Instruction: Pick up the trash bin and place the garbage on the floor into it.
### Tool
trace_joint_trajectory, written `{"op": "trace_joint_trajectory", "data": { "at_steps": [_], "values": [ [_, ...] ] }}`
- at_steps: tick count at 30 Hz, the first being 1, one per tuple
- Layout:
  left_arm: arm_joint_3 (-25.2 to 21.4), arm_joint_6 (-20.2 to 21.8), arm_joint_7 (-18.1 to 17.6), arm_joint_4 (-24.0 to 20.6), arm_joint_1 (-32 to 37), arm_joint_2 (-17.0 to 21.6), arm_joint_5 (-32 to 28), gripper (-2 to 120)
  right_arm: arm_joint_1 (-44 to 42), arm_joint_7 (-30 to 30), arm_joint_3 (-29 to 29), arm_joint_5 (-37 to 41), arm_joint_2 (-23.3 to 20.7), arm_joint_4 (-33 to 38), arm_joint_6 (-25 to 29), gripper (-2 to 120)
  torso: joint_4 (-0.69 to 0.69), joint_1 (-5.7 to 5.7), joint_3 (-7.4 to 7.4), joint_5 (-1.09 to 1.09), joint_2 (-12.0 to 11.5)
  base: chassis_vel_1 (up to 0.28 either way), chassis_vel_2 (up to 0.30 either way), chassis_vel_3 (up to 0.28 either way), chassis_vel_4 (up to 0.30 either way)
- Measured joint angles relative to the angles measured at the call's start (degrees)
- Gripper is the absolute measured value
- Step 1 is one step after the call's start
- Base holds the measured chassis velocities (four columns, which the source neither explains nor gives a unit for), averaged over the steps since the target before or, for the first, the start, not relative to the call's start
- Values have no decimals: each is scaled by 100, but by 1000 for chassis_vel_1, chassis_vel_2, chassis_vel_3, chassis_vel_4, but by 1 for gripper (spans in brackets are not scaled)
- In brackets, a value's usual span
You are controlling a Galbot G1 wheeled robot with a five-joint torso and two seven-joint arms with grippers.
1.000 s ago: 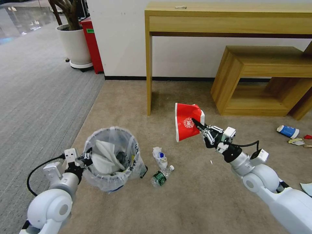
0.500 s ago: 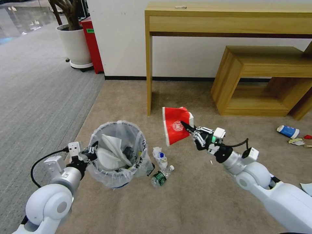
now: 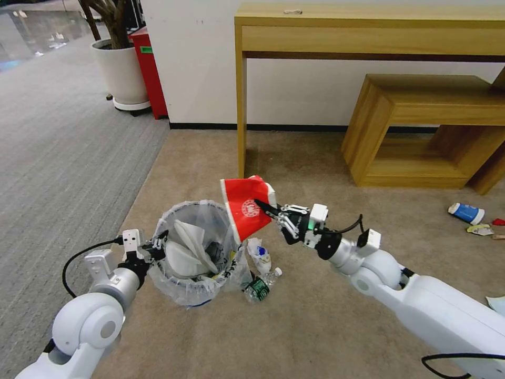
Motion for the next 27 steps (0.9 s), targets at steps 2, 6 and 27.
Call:
{"op": "trace_joint_trajectory", "data": {
  "at_steps": [2, 6, 27],
  "values": [
    [24, -3, 3, 18, -19, 0, 11, 2, 69, 0, -95, 19, 51, -3, 0, 0, 0, 0, 0, 0, 0, 0, 0, 0, 0],
    [89, -33, 13, 81, -64, 0, 42, 2, 292, 0, -382, 68, 196, -3, -2, 0, 0, 0, 0, 0, 0, 0, 0, 0, 0],
    [66, -52, -13, -34, -180, 93, -91, 2, 1231, 52, -1968, 150, 799, -362, -32, 0, 0, 0, 0, 1, 0, 0, 0, 0, 0]
  ]
}}
